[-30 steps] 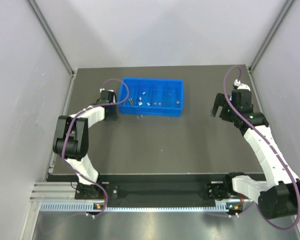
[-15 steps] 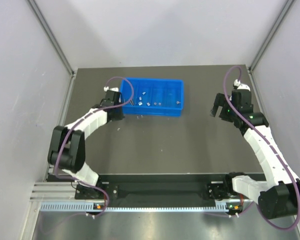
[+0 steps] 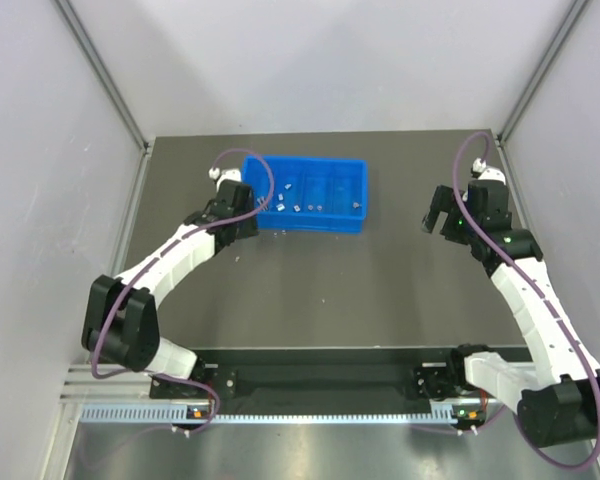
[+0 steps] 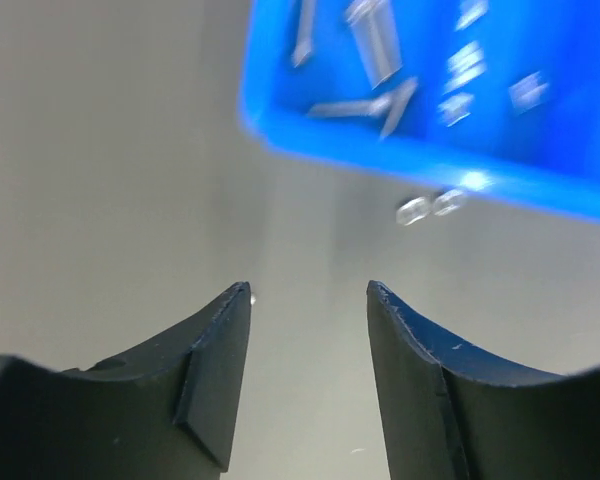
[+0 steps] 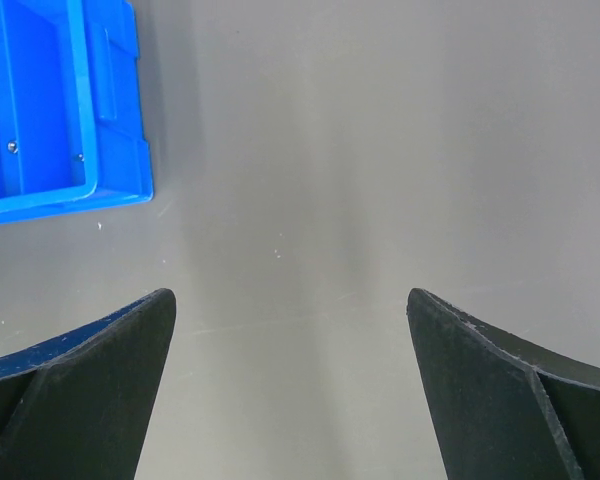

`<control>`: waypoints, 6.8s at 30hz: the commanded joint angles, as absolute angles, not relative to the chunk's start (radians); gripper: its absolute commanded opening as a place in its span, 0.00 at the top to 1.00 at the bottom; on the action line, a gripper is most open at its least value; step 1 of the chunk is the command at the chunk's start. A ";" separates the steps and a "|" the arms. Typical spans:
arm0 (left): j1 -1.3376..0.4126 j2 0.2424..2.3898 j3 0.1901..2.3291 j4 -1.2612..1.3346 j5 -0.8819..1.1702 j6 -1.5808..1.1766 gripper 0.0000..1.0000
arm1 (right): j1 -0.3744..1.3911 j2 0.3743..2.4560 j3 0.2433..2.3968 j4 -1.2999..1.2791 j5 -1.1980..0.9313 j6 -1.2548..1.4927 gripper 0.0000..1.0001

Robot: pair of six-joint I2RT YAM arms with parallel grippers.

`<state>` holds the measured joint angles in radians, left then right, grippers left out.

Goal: Sort the screws and nuts into containers

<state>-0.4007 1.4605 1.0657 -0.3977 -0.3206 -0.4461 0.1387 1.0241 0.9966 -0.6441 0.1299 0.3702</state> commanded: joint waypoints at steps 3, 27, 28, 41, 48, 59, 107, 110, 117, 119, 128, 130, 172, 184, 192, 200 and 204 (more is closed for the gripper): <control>-0.301 1.408 0.928 -0.364 -0.207 -0.371 0.45 | 0.126 1.014 0.999 -0.609 0.115 0.379 0.00; -0.245 1.601 0.891 -0.310 -0.149 -0.342 0.58 | 0.127 1.032 1.015 -0.624 0.133 0.365 0.00; -0.245 1.614 0.894 -0.314 -0.155 -0.350 0.58 | 0.126 1.034 1.014 -0.623 0.135 0.365 0.00; -0.258 1.649 0.914 -0.367 -0.150 -0.353 0.74 | 0.126 1.026 1.009 -0.624 0.137 0.367 0.00; -0.284 1.658 0.923 -0.383 -0.133 -0.399 0.71 | 0.126 1.037 1.012 -0.620 0.120 0.368 0.00; -0.293 1.692 0.923 -0.394 -0.166 -0.419 0.93 | 0.126 1.034 1.008 -0.618 0.129 0.368 0.00; -0.655 1.851 1.649 -0.244 -0.126 -0.396 0.42 | 0.117 0.965 0.999 -0.649 0.175 0.383 0.00; -0.653 1.693 1.479 -0.279 -0.279 -0.417 0.43 | 0.118 0.963 0.991 -0.649 0.175 0.382 0.00; -0.629 1.425 1.062 -0.325 -0.377 -0.453 0.46 | 0.117 0.969 0.960 -0.618 0.163 0.382 0.00; -0.617 1.417 1.025 -0.315 -0.408 -0.485 0.48 | 0.117 0.971 0.953 -0.612 0.141 0.390 0.00; -0.609 1.607 1.035 -0.207 -0.476 -0.509 0.48 | 0.117 0.954 0.948 -0.620 0.149 0.396 0.00; -0.611 1.664 1.060 -0.199 -0.479 -0.496 0.48 | 0.115 0.951 0.950 -0.627 0.162 0.393 0.00; -0.557 1.896 1.037 -0.060 -0.512 -0.578 0.65 | 0.117 0.999 0.979 -0.635 0.186 0.383 0.00; -0.557 1.856 1.023 -0.089 -0.456 -0.600 0.88 | 0.115 0.997 0.985 -0.635 0.184 0.385 0.00; -0.560 1.753 1.012 -0.129 -0.442 -0.611 0.92 | 0.115 1.003 0.983 -0.629 0.170 0.390 0.00; -0.566 1.585 1.029 -0.160 -0.351 -0.574 0.92 | 0.115 0.997 0.977 -0.626 0.176 0.391 0.00; -0.575 1.554 1.080 -0.144 -0.278 -0.537 0.92 | 0.115 0.996 0.977 -0.624 0.172 0.394 0.00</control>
